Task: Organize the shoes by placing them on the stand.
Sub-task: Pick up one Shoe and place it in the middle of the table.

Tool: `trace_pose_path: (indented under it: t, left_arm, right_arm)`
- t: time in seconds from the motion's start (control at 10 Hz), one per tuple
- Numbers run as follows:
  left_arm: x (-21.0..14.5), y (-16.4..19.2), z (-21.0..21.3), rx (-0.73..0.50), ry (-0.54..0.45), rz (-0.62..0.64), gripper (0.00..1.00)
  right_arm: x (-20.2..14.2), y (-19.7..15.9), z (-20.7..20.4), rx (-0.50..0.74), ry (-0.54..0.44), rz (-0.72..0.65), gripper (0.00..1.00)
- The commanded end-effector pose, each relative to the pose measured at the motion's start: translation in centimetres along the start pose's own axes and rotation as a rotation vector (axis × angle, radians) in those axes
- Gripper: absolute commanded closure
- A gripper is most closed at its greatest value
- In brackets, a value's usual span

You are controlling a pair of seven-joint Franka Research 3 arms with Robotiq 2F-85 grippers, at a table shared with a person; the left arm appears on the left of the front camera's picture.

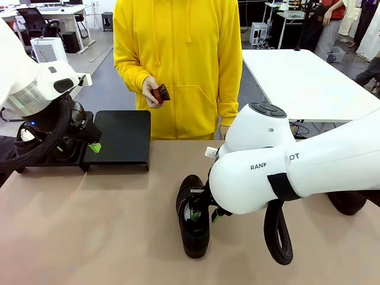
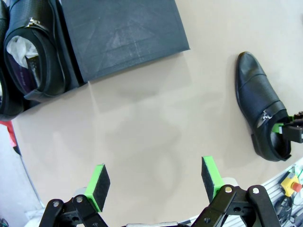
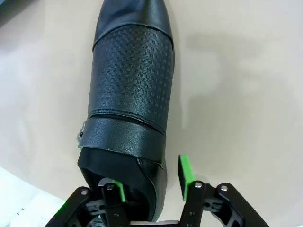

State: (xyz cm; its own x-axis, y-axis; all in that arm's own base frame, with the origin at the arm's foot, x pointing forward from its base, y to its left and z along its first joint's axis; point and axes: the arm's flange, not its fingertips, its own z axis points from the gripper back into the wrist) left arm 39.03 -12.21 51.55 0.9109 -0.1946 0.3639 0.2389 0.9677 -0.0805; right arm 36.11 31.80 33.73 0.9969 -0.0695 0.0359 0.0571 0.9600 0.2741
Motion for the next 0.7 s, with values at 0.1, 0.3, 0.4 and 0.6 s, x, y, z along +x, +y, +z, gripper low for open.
trace_pose_path:
  t: [0.1,0.3,0.4,0.6]
  left_arm:
    - [0.0,0.0,0.1,-0.003,-0.009,0.015,0.00]
    - [0.0,0.0,0.1,-0.003,-0.009,0.015,0.00]
    - [0.0,0.0,0.1,-0.003,-0.009,0.015,0.00]
    - [0.0,0.0,0.1,-0.003,-0.009,0.015,0.00]
  right_arm:
    - [-0.9,-1.5,1.8,0.030,0.037,-0.017,0.00]
    - [-0.2,-0.6,0.7,0.002,0.007,-0.016,0.00]
    - [-0.2,-0.6,0.7,0.002,0.007,-0.016,0.00]
    - [-0.2,-0.6,0.7,0.002,0.007,-0.016,0.00]
